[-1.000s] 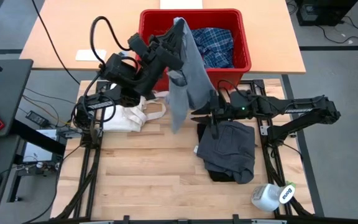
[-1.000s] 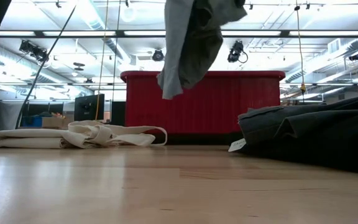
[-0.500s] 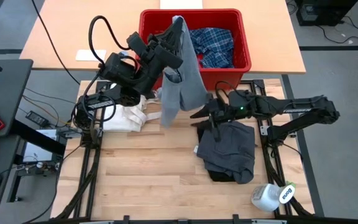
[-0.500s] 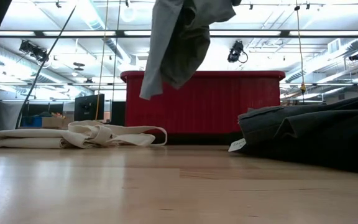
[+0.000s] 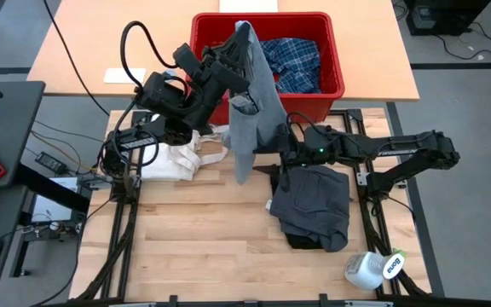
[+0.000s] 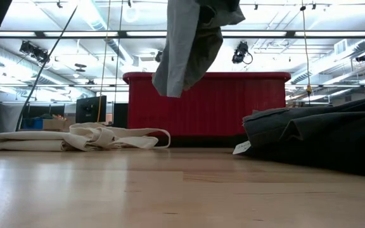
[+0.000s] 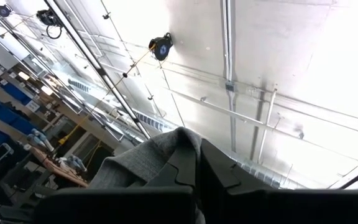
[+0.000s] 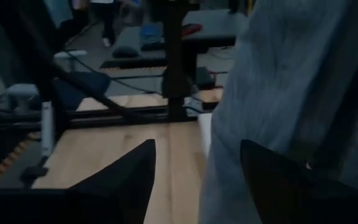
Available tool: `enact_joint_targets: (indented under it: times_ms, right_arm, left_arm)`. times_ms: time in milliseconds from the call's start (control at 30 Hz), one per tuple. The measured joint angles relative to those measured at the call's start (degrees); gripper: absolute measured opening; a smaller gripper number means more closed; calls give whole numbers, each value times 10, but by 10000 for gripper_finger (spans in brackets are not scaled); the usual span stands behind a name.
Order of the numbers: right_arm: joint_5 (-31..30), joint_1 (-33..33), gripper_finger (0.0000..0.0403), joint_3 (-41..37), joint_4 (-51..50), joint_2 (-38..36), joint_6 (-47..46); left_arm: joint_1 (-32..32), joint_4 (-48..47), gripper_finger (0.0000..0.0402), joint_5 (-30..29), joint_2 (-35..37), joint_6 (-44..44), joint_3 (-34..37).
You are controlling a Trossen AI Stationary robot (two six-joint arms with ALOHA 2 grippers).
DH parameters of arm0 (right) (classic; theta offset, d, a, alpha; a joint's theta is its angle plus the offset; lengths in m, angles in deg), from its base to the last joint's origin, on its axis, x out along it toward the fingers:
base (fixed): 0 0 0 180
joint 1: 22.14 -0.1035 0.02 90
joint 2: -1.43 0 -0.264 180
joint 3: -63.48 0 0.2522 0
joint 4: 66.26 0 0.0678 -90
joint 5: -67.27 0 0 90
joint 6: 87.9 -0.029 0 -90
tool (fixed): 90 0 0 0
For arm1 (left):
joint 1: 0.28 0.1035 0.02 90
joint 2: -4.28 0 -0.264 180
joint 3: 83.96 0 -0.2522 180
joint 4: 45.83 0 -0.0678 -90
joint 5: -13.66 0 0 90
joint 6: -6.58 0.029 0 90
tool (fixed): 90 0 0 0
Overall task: Fold Laundry from Bin
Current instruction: Fold the gray shirt
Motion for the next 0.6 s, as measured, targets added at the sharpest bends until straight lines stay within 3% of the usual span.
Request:
enact_joint_targets:
  times_ms: [433, 600]
  right_arm:
    - [-60, 16, 240, 0, -60, 6, 5]
    - [-15, 33, 240, 0, 4, 15, 6]
  left_arm:
    - [-4, 0, 7, 0, 0, 0, 0]
    - [-4, 0, 7, 0, 0, 0, 0]
